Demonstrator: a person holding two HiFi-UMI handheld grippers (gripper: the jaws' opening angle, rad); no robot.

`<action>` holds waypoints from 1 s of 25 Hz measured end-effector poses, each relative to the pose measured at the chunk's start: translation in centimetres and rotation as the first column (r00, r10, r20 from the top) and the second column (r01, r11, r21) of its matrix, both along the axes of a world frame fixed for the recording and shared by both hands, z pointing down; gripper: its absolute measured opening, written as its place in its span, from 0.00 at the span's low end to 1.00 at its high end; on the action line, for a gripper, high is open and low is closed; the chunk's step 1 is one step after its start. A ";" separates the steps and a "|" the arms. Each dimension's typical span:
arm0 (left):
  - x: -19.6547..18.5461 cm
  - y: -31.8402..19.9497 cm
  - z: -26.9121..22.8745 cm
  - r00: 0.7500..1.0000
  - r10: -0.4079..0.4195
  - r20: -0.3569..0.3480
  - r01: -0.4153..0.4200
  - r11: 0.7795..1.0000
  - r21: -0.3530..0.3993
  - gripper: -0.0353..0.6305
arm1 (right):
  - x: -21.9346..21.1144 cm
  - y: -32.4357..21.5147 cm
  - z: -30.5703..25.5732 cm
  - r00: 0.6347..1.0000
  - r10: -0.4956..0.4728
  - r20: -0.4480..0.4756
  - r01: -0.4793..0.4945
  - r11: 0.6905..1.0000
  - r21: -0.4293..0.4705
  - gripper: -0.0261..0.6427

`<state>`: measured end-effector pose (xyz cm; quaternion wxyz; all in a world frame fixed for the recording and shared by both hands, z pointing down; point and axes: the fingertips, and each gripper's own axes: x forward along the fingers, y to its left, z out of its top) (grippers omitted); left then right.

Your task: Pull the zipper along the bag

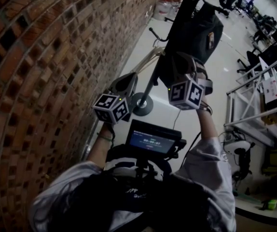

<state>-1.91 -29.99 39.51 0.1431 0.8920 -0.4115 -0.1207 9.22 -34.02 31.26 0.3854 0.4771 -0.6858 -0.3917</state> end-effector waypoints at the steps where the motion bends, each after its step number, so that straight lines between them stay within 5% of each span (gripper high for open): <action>1: 0.0 0.0 0.1 1.000 0.000 0.000 0.000 1.000 -0.001 0.06 | 0.0 0.0 0.3 1.000 -0.001 0.002 0.001 1.000 -0.003 0.07; 25: 0.0 0.4 0.9 1.000 -0.010 0.012 0.010 1.000 -0.020 0.06 | 0.4 0.2 5.0 1.000 -0.008 -0.012 0.007 0.999 -0.050 0.08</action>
